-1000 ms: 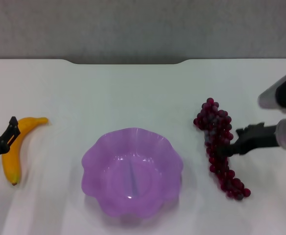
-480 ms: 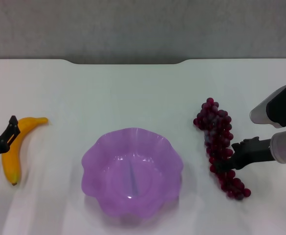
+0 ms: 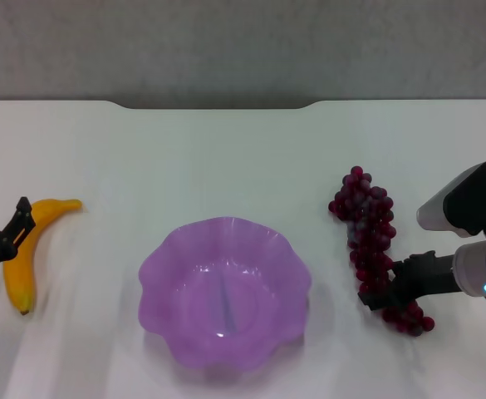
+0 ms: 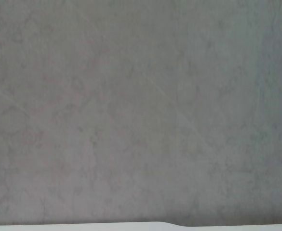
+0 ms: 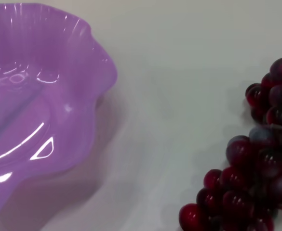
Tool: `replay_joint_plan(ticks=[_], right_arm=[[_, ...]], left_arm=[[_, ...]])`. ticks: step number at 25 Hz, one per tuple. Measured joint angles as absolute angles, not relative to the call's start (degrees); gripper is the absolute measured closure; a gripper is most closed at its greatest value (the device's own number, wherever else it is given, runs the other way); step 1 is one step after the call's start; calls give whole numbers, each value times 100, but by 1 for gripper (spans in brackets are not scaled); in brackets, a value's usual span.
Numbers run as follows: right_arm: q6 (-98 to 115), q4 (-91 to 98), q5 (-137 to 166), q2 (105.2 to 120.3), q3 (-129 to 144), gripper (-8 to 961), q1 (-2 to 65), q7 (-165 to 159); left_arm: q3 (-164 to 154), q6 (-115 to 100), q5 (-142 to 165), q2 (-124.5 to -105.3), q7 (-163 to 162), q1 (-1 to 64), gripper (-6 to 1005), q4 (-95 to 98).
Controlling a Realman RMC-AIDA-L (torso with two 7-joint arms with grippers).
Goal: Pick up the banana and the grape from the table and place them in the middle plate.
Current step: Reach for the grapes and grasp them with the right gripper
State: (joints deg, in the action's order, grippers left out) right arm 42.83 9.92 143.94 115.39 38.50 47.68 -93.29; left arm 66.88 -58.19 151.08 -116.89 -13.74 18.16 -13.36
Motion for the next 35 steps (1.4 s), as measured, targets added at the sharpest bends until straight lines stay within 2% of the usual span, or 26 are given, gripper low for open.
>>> replay_joint_plan(ticks=[23, 29, 35], right_arm=[[3901, 909, 14361, 11558, 3836, 187, 4687, -9325], [3860, 915, 14360, 11558, 3840, 417, 4684, -9325], [3844, 942, 14361, 11550, 3825, 499, 4684, -9325]], left_arm=[[6688, -5818, 15108, -11689, -1375, 1810, 109, -1328], [6688, -5818, 15108, -11689, -1377, 1810, 108, -1324], [6688, -5818, 15108, -11689, -1380, 1810, 108, -1321]])
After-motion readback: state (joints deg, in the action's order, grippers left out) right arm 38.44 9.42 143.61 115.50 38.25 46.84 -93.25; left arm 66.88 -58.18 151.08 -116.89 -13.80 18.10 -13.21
